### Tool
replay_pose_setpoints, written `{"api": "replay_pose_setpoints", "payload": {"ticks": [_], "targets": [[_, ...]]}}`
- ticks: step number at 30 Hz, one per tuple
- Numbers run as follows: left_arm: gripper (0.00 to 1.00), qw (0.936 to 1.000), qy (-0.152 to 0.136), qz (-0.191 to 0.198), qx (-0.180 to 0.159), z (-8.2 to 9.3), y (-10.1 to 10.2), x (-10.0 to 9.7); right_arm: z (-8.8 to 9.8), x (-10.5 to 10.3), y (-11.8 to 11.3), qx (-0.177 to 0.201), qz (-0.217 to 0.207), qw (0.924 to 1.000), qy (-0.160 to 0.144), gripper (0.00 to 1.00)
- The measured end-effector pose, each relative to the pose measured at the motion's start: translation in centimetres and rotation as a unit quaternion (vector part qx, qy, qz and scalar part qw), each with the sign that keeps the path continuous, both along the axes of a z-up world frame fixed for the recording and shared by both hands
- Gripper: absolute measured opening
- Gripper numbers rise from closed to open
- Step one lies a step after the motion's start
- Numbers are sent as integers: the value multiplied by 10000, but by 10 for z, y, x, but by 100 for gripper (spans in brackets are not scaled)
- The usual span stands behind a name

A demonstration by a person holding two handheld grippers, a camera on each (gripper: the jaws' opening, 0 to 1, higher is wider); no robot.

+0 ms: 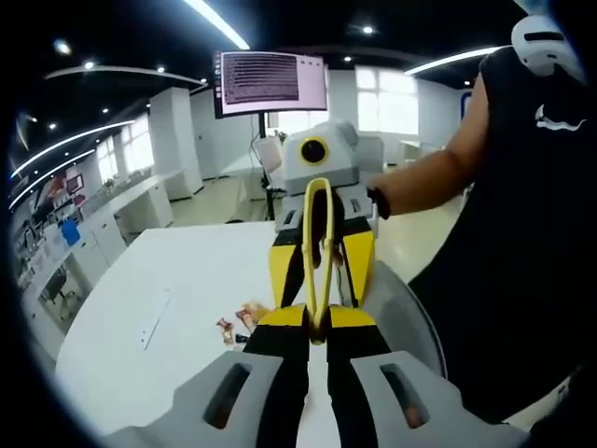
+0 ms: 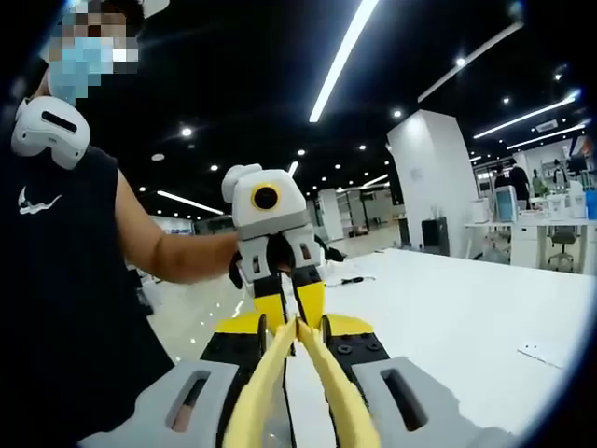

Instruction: Place the target food into the container with the food tongs after gripping and lifting it, then release it inside without dropping or visibly crushing the food.

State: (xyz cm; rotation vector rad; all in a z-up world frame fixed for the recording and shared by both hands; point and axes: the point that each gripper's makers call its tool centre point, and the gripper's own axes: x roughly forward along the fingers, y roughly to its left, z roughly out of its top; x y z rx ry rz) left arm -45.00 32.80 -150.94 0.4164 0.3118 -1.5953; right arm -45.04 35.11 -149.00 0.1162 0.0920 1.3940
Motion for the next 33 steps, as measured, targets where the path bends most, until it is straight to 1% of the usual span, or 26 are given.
{"api": "replay_pose_setpoints", "payload": {"ticks": [3, 5, 7, 8, 10, 12, 13, 15, 16, 17, 18, 22, 24, 28, 29, 30, 31, 32, 33], "targets": [[0, 10000, 35, -11, 55, -1, -1, -4, 0, -1, 1, 34, 86, 10000, 37, 21], [0, 10000, 7, 39, 57, -1, 0, -2, 2, 0, 1, 78, 63, 9999, 57, 20], [1, 9999, 67, 105, 27, 0, 0, -2, 3, 3, 1, 117, 30, 9999, -4, 18], [1, 9999, 53, 134, 16, 1, 0, -1, 4, 3, 0, 127, 36, 9999, 4, 18], [2, 9999, -51, 145, 37, 2, -1, -1, 5, 5, 0, 152, 27, 9998, 137, 17], [3, 9997, -168, 136, 109, 1, -2, -1, 5, 6, -1, 132, 2, 9998, 166, 17], [5, 9991, -417, 55, 82, 3, -2, 1, 5, 7, -1, 155, -16, 9998, 152, 17], [7, 9993, -381, 66, 16, 4, -2, -1, 7, 7, -4, 210, -28, 9996, 159, 17], [7, 9992, -390, 76, -74, 6, -3, 0, 9, 6, -5, 217, -34, 9997, 116, 17], [8, 9993, -354, 71, -117, 7, -3, -1, 10, 6, -5, 209, -24, 9997, 116, 18], [9, 9995, -251, 44, -202, 9, -2, -4, 11, 4, -4, 183, 3, 9998, 89, 18], [14, 9989, -124, 109, -438, 13, -1, -4, 14, 5, -4, 203, -22, 9998, 10, 19], [16, 9985, -128, 161, -508, 14, 0, -4, 15, 6, -4, 236, -30, 9997, -14, 19], [15, 9978, -112, 246, -607, 15, 3, -3, 17, 3, -2, 284, -10, 9996, -23, 21], [15, 9975, -107, 326, -623, 15, 4, -1, 18, 1, -1, 309, 12, 9995, -41, 21], [16, 9973, -115, 331, -638, 15, 6, -1, 18, 1, -1, 293, -1, 9996, -37, 21], [17, 9970, -136, 477, -599, 14, 9, 4, 18, 3, -2, 263, -86, 9996, -110, 21], [14, 9974, -73, 458, -544, 12, 13, 3, 19, 2, -4, 291, -60, 9995, -67, 21], [14, 9972, -35, 469, -583, 12, 15, 2, 19, 3, -6, 313, -63, 9995, -53, 21]]}}
